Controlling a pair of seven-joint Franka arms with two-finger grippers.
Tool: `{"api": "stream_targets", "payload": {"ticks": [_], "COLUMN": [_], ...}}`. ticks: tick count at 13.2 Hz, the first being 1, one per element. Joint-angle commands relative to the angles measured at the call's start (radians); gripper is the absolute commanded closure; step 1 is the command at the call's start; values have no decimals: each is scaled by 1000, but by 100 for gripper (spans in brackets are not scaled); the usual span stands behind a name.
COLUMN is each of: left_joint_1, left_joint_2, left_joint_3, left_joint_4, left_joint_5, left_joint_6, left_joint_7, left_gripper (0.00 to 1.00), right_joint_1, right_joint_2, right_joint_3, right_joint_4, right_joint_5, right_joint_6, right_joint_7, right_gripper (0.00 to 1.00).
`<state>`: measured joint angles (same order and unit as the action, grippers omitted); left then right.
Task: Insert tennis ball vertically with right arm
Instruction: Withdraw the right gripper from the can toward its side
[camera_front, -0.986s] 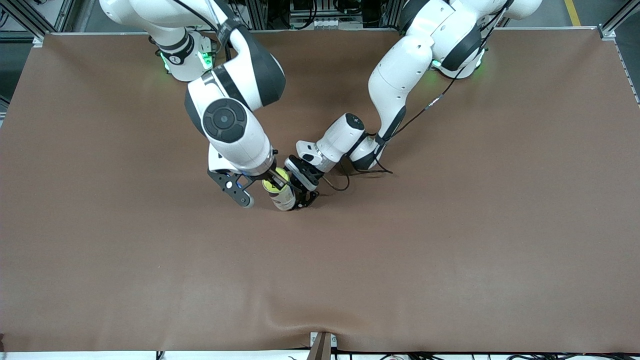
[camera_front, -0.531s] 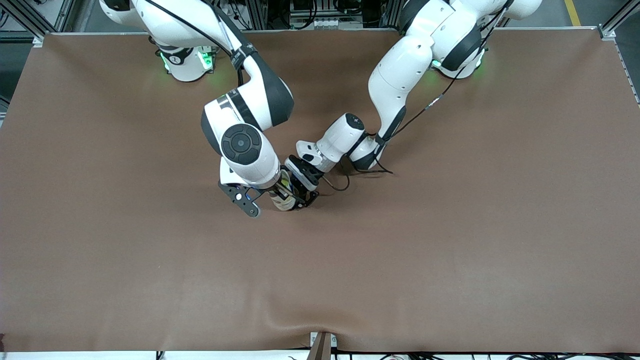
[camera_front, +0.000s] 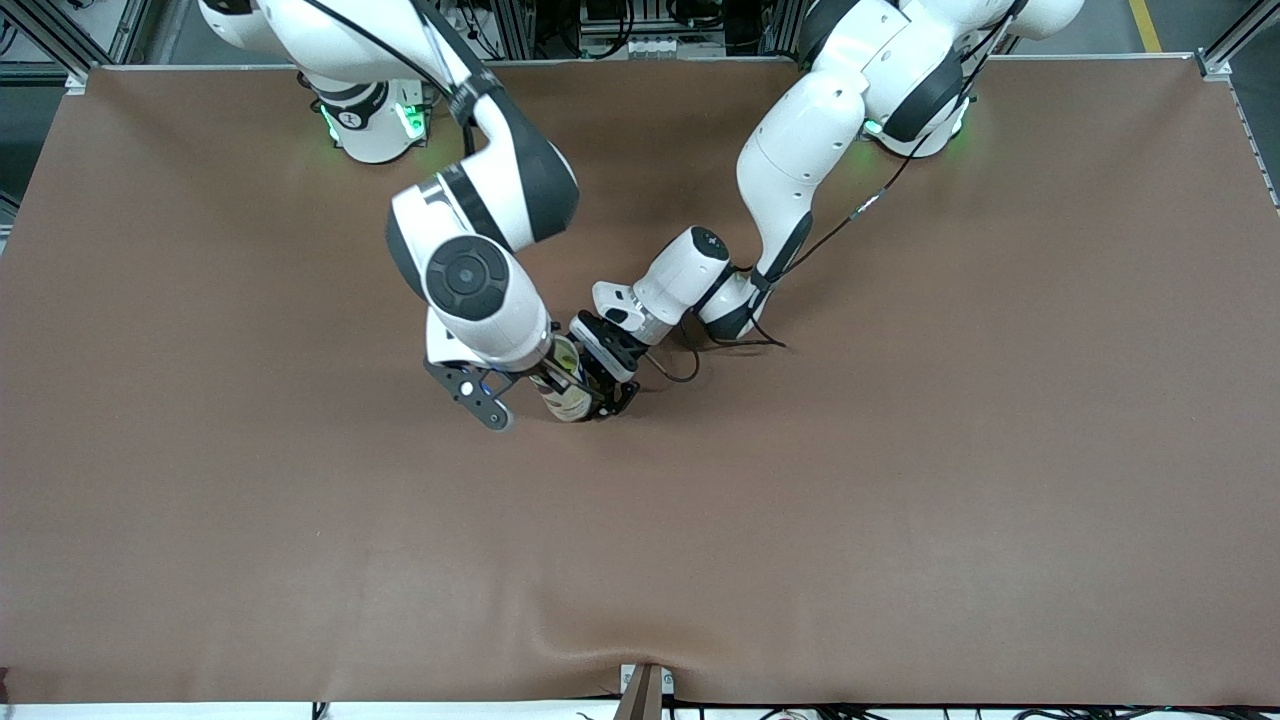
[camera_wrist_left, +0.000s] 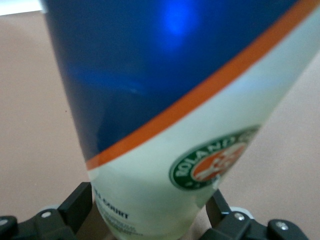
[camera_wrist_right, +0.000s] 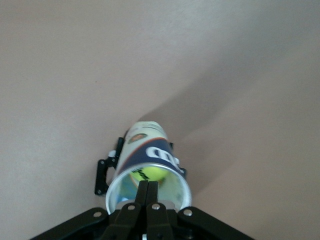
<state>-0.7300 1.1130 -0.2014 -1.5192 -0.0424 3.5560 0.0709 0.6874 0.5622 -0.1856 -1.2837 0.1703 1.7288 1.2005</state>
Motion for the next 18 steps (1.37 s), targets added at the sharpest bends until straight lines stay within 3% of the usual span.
{"api": "stream_targets", "payload": {"ticks": [1,4,8,12,15,16,18], "left_joint_1": [-8,0,1,15,29,30,40], "left_joint_2": [-74,-145,-162,-215,-289,-314,-363], "left_joint_3": [13,13,13,13,13,14,22], "left_joint_4": [-45,-87,-107,-186,-236,-246,-260], "left_joint_5": [-34,-34,-34,-33,-33,-33,-33], "left_joint_6": [-66,-160,-175,-186,-284,-325,-422], "left_joint_7": [-2,-6,-10,-8,-10,-10,-10], "left_gripper": [0,0,0,0,0,0,0], "right_joint_1": [-63,-176,-389,-547,-587,-603,-612], "right_joint_2": [-111,-206,-304,-347,-346,-344,-341], "right_joint_3": [8,5,3,5,8,8,8], "right_joint_4": [-11,-9,-9,-8,-8,-8,-6], "right_joint_5": [-6,-8,-20,-124,-196,-190,-183], "right_joint_6": [-78,-204,-333,-348,-345,-341,-327], "right_joint_7": [-85,-249,-545,-832,-1010,-1022,-1027], "right_gripper": [100,100,100,100,100,1,0]}}
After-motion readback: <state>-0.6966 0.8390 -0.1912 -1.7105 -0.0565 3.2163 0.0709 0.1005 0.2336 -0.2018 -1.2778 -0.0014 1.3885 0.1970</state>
